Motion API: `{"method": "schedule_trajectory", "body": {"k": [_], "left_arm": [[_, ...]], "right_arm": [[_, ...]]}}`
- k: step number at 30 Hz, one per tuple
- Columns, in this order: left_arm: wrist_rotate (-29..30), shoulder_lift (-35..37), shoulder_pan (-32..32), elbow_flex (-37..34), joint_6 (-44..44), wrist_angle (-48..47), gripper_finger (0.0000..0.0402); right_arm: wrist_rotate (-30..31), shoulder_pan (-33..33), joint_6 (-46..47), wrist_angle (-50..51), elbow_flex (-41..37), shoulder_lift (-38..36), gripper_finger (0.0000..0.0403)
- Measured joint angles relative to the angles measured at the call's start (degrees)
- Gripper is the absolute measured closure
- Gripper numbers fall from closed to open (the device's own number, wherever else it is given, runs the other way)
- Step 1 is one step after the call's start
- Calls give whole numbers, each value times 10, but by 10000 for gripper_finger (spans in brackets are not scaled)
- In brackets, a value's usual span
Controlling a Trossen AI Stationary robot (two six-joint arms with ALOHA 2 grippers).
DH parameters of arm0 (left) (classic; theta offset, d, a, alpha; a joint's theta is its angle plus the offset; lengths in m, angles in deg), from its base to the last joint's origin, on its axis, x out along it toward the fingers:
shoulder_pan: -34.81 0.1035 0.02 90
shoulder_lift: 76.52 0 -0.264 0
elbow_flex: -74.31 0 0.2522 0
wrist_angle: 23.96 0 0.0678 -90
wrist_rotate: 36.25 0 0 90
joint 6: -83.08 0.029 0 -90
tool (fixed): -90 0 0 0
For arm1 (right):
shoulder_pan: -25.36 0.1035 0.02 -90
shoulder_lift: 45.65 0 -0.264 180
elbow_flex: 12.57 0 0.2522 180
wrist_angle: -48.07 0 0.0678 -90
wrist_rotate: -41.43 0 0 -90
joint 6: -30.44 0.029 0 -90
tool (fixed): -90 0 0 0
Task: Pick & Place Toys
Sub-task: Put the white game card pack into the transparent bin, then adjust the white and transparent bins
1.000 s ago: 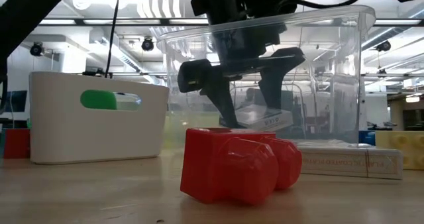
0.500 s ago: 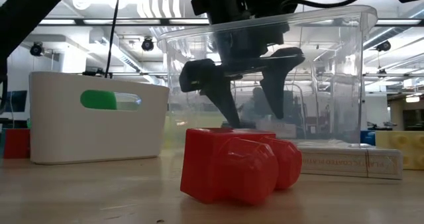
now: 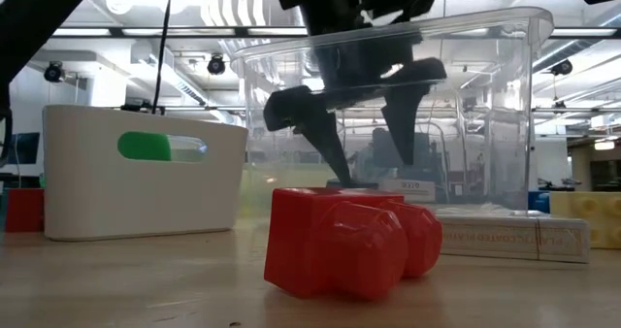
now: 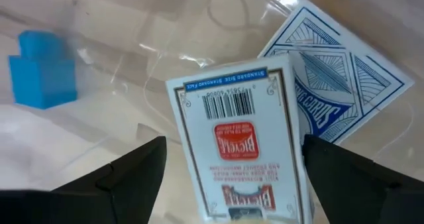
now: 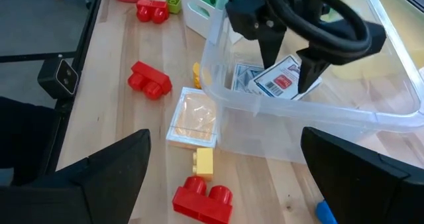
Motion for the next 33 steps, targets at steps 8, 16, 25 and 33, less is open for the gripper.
{"method": "schedule_trajectory", "body": {"k": [8, 16, 25, 33], "left_arm": [[0, 38, -3, 3, -6, -14, 61], [-60, 102, -6, 10, -138, -24, 61], [-78, 212, -10, 14, -524, -28, 61], [-123, 325, -50, -89, -788, -28, 61]], "right_arm": [[-1, 0, -2, 0, 0, 0, 22], [1, 0, -6, -1, 0, 0, 22], [55, -3, -6, -11, 0, -1, 22], [67, -34, 14, -12, 8, -2, 22]]}}
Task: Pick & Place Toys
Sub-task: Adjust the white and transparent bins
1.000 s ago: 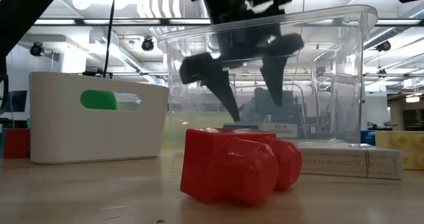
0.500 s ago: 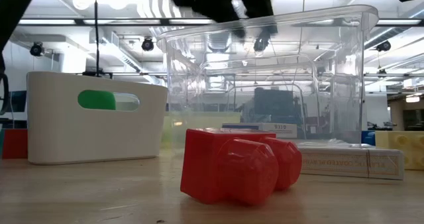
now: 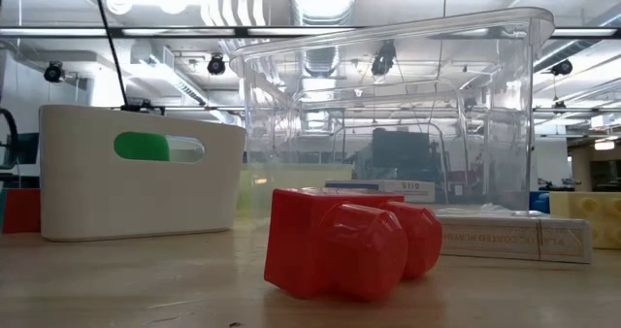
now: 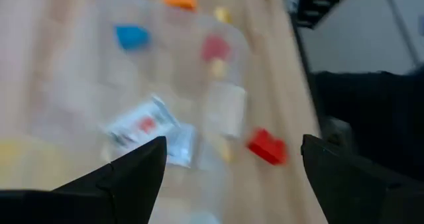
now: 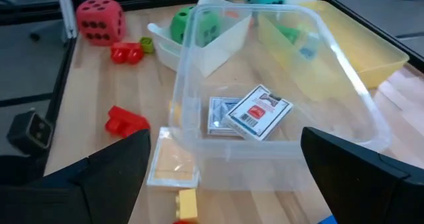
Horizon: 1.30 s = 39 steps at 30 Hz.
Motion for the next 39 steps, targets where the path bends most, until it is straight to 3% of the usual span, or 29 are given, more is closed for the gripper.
{"method": "schedule_trajectory", "body": {"k": [4, 10, 15, 19, 23, 32, 34, 39], "left_arm": [[22, 50, -63, -114, -84, 57, 61], [106, 91, -153, -264, -246, 159, 61], [201, 96, -181, -324, -492, 113, 76], [218, 96, -191, -354, -602, 45, 125], [217, 96, -192, -357, -669, -48, 201], [234, 114, -201, -350, -739, -107, 376], [234, 115, -206, -355, -777, -132, 394], [187, 115, -223, -379, -854, -158, 396]], "right_arm": [[1, -15, 2, -3, 0, 0, 22], [14, -38, -2, -15, 0, 2, 22], [14, -57, -1, -16, 0, 2, 22], [14, -75, 2, -21, 0, 2, 23], [13, -84, -2, -23, 0, 2, 24], [11, -84, -26, -23, 0, 2, 24], [6, -84, -14, -23, 0, 2, 24], [-19, -87, 32, -22, 0, 2, 24]]}}
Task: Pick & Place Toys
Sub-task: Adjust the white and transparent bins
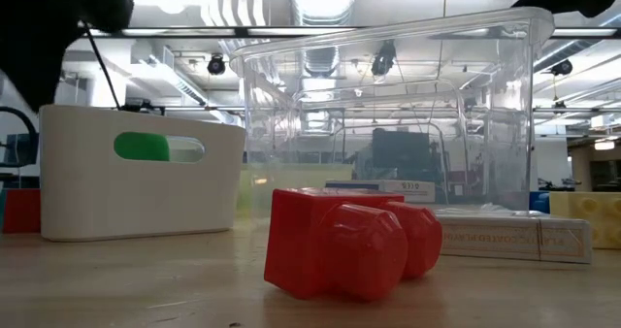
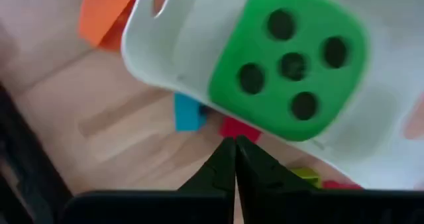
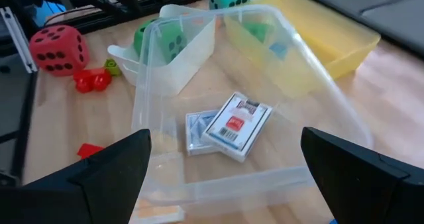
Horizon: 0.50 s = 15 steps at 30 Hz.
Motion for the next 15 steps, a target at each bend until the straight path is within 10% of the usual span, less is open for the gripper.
{"method": "schedule_trajectory", "body": {"k": [6, 15], "left_arm": [[-33, 0, -13, -30, -45, -8, 400], [-41, 0, -11, -77, -53, -6, 401]], "right_arm": [[-61, -25, 23, -1, 0, 0, 60], [-74, -41, -4, -11, 22, 2, 272]]}}
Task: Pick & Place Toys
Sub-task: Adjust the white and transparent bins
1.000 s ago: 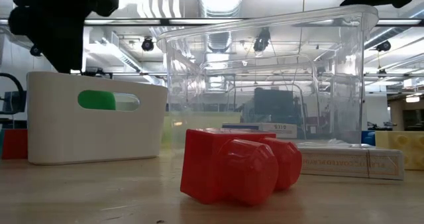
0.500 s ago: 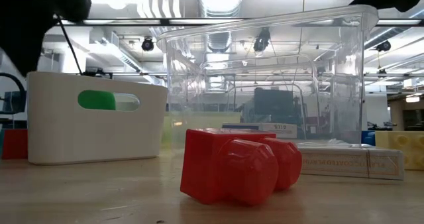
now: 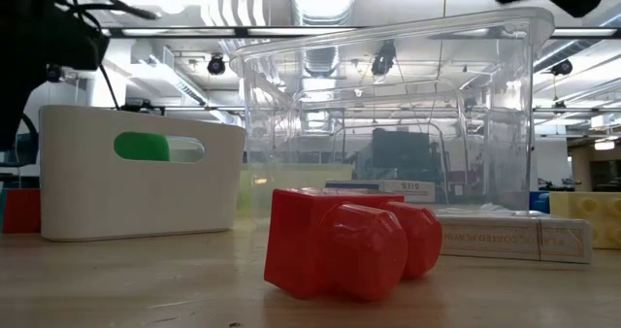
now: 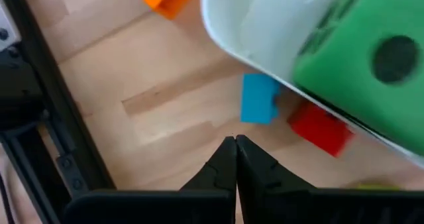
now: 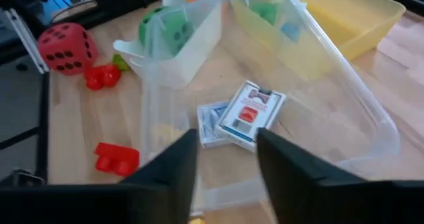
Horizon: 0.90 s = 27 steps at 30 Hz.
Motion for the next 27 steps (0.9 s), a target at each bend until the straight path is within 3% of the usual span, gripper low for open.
{"method": "schedule_trajectory", "body": {"k": [4, 6, 21, 27], "left_arm": [[3, 0, 6, -21, 0, 1, 401], [14, 0, 12, -28, 5, 4, 401], [68, 0, 74, -65, 76, 46, 401], [103, 0, 103, -65, 143, 108, 401]], "right_arm": [[-36, 0, -27, -7, 22, 12, 363], [-45, 0, -35, -6, 30, 21, 384], [-78, 0, 64, 52, 36, 61, 385], [-91, 0, 78, 53, 36, 62, 385]]}}
